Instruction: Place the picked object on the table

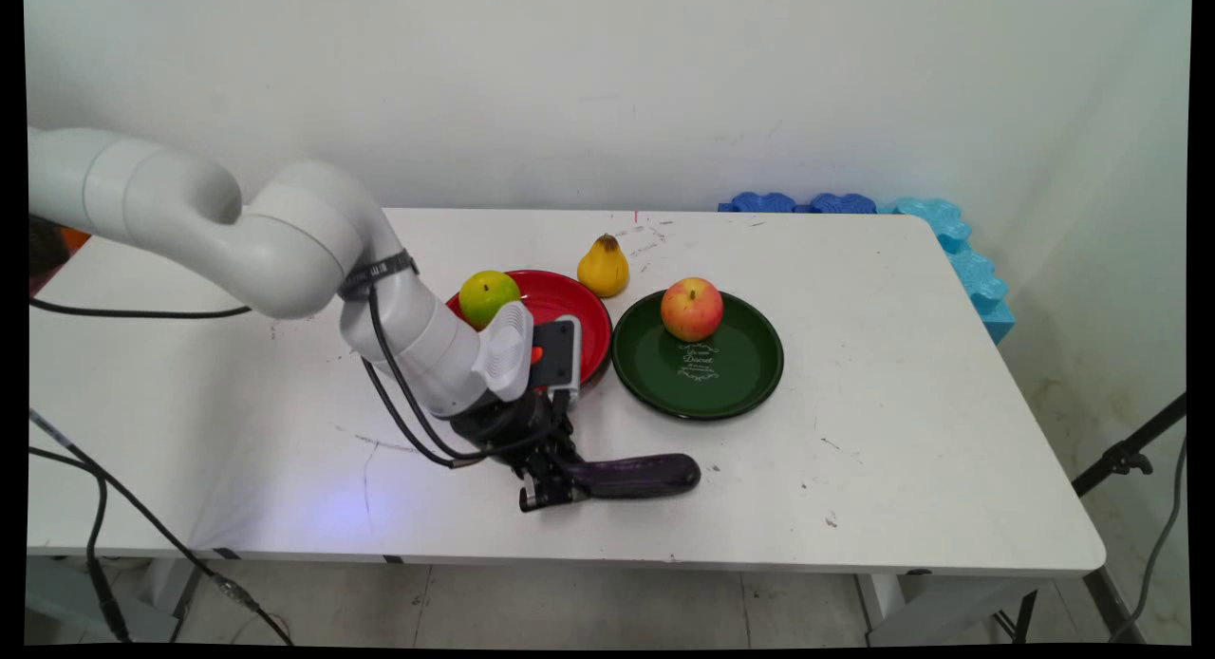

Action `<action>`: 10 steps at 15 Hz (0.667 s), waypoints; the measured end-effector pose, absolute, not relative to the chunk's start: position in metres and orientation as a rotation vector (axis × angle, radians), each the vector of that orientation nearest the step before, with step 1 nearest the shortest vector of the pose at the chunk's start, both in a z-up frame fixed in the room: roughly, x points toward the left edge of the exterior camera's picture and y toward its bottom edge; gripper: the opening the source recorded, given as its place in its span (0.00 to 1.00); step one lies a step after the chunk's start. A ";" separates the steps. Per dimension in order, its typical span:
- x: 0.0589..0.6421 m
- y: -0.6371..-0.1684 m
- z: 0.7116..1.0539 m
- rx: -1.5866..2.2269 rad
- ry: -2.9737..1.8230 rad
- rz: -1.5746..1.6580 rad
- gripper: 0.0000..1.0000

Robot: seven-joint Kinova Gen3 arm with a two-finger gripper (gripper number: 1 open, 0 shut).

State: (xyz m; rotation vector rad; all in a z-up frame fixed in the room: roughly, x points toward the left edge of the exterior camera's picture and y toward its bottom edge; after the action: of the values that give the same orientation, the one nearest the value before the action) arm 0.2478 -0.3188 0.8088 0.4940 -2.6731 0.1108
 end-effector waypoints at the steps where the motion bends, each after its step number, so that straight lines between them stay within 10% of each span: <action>1: 0.247 -0.317 0.806 0.496 -2.671 0.105 0.00; 4: 0.246 -0.314 0.799 0.503 -2.666 0.098 0.00; 5: 0.245 -0.313 0.797 0.504 -2.665 0.097 1.00; 10: 0.240 -0.309 0.799 0.480 -2.653 0.106 1.00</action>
State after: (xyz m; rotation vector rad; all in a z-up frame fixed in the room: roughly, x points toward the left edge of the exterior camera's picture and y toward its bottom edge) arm 0.2403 -0.3089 0.7993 0.4800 -2.6530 0.1055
